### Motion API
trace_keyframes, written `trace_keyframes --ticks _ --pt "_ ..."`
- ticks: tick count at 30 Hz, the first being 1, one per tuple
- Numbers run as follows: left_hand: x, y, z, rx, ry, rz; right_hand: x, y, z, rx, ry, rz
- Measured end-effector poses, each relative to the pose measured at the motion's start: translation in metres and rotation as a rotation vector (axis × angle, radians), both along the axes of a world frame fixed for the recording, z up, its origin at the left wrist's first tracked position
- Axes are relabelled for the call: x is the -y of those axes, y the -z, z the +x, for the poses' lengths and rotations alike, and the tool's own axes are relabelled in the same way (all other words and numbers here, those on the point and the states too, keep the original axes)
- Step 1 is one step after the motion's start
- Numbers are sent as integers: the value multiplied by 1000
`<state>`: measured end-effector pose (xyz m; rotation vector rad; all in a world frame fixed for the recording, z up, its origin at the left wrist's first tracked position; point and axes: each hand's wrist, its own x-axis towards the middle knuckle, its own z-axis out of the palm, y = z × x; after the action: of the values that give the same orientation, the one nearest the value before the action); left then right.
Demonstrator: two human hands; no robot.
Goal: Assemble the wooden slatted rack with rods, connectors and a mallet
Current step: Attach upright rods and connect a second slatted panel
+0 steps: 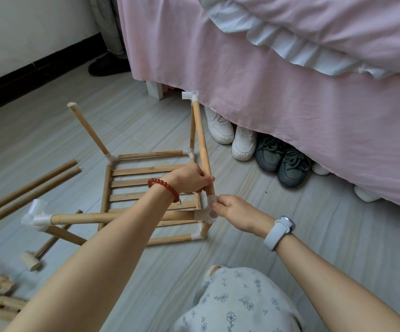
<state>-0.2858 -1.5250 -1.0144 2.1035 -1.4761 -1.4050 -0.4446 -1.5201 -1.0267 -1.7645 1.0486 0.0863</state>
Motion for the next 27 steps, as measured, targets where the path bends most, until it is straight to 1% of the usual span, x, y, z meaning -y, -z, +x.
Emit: trace_keyframes --ticks 2,5,8,10,13,14,15,16,18,19,21,23,25,27 --pt "-3 0 2 -14 8 7 -1 1 1 -14 9 -4" --pt "-13 5 2 -147 -82 -11 -1 6 0 -20 -9 -26" --pt "-18 10 0 -224 -192 -48 -5 11 -2 72 76 7" --pt "-19 10 0 -239 -217 -55 -7 14 -2 145 196 82" --pt "-24 7 0 -267 -206 -37 -7 13 3 261 337 314" --pt "-26 5 1 -271 -215 -40 -6 13 6 282 371 354" --pt "-30 4 1 -246 -222 -62 -5 12 9 295 408 370" --pt "-35 3 2 -173 -220 -121 -3 10 12 300 443 367" --pt "-50 3 3 53 -185 -302 2 8 18 303 489 373" --pt "-61 2 2 157 -155 -385 5 8 21 314 507 402" --pt "-82 2 0 278 -43 -486 13 7 24 349 541 493" --pt "-98 6 -4 365 99 -524 19 8 30 381 561 569" --pt "-103 15 -7 520 218 -505 27 5 37 420 604 610" --pt "-102 25 -9 658 263 -512 37 3 46 508 698 719"
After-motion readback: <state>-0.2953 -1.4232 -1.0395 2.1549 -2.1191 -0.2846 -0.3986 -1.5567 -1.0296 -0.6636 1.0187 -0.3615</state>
